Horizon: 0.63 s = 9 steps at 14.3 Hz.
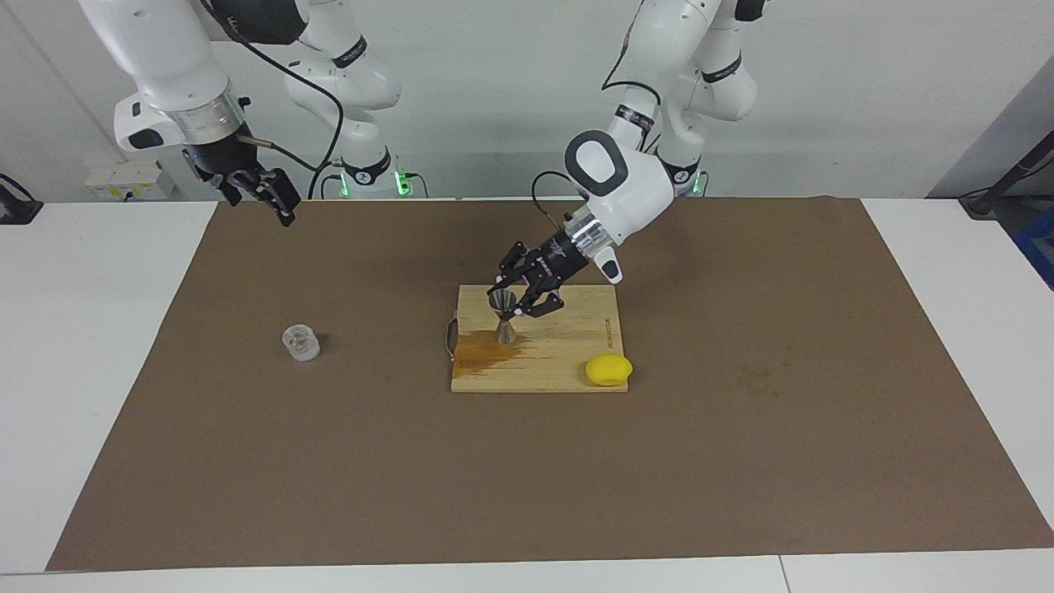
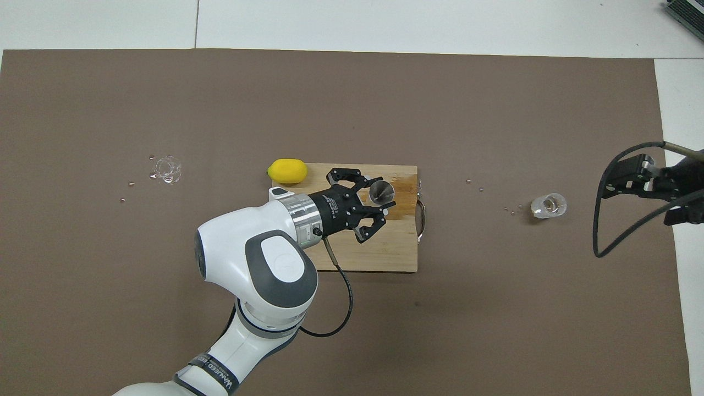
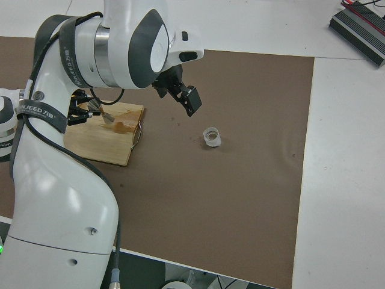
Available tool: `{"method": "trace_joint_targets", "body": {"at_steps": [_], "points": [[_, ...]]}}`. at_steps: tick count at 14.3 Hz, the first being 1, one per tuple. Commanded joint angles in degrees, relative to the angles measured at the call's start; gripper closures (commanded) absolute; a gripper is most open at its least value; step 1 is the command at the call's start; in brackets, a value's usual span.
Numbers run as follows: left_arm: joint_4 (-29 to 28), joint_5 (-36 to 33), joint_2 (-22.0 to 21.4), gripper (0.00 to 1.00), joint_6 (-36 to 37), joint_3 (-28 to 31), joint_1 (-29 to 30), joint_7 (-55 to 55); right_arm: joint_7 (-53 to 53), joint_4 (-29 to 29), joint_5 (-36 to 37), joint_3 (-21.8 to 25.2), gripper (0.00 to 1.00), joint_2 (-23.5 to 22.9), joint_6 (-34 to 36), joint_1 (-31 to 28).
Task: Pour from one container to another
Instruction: 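Lift the steel cup and carry it over the wooden board, then set the steel cup on the board while the right gripper reaches the glass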
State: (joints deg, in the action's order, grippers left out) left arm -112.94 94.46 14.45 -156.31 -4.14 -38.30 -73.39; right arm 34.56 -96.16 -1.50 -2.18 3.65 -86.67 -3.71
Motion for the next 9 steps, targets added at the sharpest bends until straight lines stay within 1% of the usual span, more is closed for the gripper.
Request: {"method": "trace_joint_targets", "body": {"at_steps": [1, 2, 4, 6, 7, 8, 9], "points": [[2.6, 0.9, 2.3, 1.0, -1.5, 0.9, -2.8, 0.0, 12.5, -7.2, -5.6, -0.1, 0.0, 2.2, -4.5, -4.1], [2.6, 0.9, 2.7, 1.0, -1.5, 0.9, -3.0, 0.0, 15.9, -9.6, -7.5, -0.1, 0.0, 2.2, -6.6, -5.2], [2.7, 0.7, 3.8, 1.0, -1.4, 0.9, -3.2, 0.1, 19.5, -11.9, -11.8, 0.0, 0.0, 1.4, -9.0, -6.7], [2.7, 0.7, 4.1, 1.0, -1.4, 0.9, -3.4, 0.6, 24.7, -14.8, -13.5, -0.1, 0.0, 1.1, -12.5, -8.9], [2.6, 0.6, 4.1, 1.0, -1.4, 0.9, -3.4, 0.7, 25.3, -16.3, -16.2, -0.1, 0.0, 1.1, -14.0, -10.0], [2.6, 0.6, 4.1, 1.0, -1.4, 0.9, -3.4, 0.9, 25.4, -17.2, -19.0, 0.0, 0.0, -0.2, -14.3, -11.6], [2.3, 0.6, 4.1, 1.0, -1.4, 0.9, -3.4, 0.9, 25.2, -17.2, -21.6, -0.1, 0.0, -2.6, -14.7, -13.5]]}}
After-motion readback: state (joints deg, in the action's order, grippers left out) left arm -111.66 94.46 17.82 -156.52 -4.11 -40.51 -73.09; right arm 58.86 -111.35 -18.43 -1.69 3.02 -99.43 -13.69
